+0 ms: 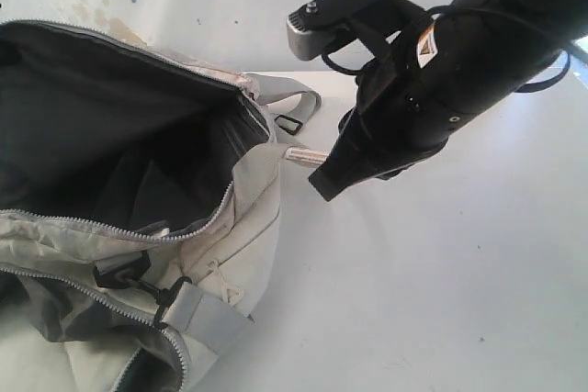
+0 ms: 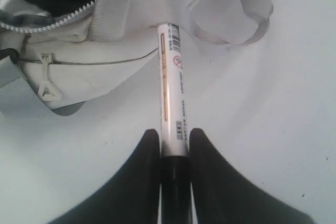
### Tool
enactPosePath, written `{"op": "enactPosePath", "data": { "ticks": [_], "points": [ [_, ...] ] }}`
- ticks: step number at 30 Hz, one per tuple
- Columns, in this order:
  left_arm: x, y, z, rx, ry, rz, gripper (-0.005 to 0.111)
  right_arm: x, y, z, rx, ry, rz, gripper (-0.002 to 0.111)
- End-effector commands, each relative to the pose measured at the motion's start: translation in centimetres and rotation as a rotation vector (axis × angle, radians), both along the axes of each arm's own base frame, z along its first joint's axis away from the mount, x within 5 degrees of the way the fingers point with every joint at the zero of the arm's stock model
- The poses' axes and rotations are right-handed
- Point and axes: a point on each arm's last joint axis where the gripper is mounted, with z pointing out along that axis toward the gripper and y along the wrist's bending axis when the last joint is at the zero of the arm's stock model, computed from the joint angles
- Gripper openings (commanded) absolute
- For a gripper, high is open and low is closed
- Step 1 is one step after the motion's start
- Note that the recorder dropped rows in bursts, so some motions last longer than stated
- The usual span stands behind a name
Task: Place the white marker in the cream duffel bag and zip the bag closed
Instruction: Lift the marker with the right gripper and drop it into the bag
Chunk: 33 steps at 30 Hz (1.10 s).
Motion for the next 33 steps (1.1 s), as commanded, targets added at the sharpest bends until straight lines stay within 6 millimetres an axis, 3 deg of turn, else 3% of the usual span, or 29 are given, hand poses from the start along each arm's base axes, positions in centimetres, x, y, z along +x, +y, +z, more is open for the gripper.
{"op": "enactPosePath", "data": {
  "ticks": [1, 6, 11, 18, 28, 33],
  "points": [
    [0.0, 0.3, 0.3, -0.01, -0.011, 0.022, 0.0, -0.9, -0.9, 1.2, 0.026, -0.001, -0.047, 0.0],
    [0.0, 0.3, 0.3, -0.01, -0.011, 0.022, 0.0, -1.8, -2.3, 1.9, -0.055, -0.011, -0.045, 0.0],
    [0.0, 0.3, 0.3, -0.01, -0.011, 0.022, 0.0, -1.9, -2.4, 1.8, -0.068, 0.005, -0.045, 0.0],
    [0.0, 0.3, 0.3, -0.01, -0.011, 0.022, 0.0, -0.4, -0.8, 3.0, 0.151, -0.149, -0.087, 0.0],
    [0.0, 0.3, 0.3, -0.01, -0.011, 0.022, 0.0, 2.6, 4.9, -2.5, 0.333, 0.026, 0.047, 0.0],
    [0.0, 0.3, 0.3, -0.011, -0.01, 0.021, 0.0, 4.9, 6.3, -4.5, 0.434, -0.008, -0.059, 0.0]
  ]
}}
